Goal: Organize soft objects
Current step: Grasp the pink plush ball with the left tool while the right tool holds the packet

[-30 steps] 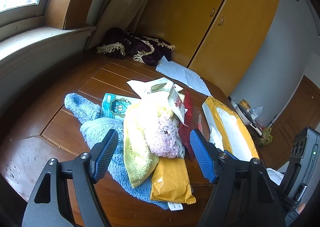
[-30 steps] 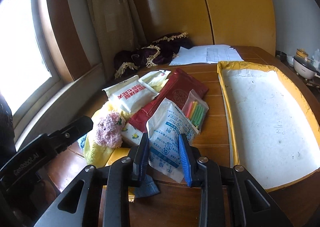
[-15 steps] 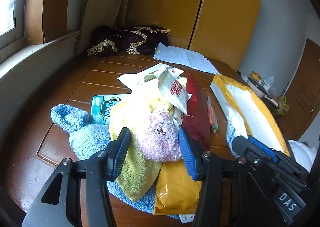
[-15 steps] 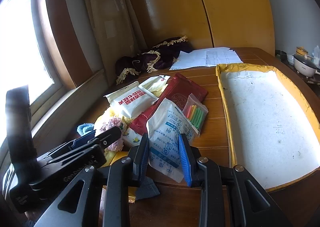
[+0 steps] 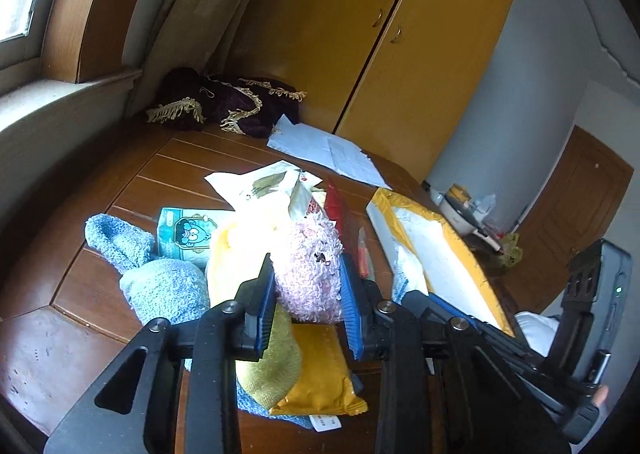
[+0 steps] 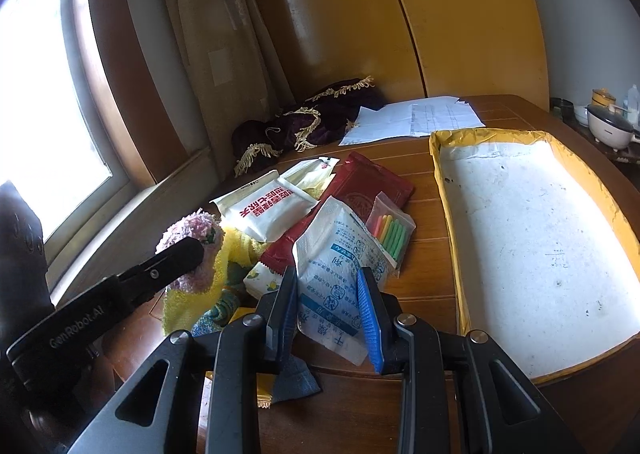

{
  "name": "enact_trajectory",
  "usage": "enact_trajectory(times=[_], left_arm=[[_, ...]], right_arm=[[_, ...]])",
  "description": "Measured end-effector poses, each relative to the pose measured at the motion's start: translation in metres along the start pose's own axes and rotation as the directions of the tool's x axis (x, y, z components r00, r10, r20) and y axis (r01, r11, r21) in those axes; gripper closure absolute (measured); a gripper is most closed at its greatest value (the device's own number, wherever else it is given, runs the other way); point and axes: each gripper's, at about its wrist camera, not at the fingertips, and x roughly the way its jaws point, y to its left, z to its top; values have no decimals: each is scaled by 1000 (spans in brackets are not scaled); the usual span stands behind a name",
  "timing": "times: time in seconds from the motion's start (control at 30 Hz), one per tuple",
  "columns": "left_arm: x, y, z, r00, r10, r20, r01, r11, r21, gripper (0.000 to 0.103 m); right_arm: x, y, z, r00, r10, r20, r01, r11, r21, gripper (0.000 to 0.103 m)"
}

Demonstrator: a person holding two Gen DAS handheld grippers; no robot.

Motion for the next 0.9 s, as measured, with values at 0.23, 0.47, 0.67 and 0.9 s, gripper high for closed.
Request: enact_trajectory(times=[0.23,0.47,0.67,0.9], left_arm=[[-16,5,4,994,-99,53,101,994,-39,76],[-32,11,10,983,-142,120,149,988,-49,76],[-29,14,14,981,-162,111,171,982,-77,76],[-27,-6,20,969,-230,87,236,970,-59,75]], right_arm=[[0,-1,1,1000,7,-1,-7,1000,6,73],[-1,-3,1,1000,8,2,-8,1000,16,73],[-7,-7,4,999,16,28,-17,999,36,73],[-19,-13,9,998,17,68,-20,999,47,73]])
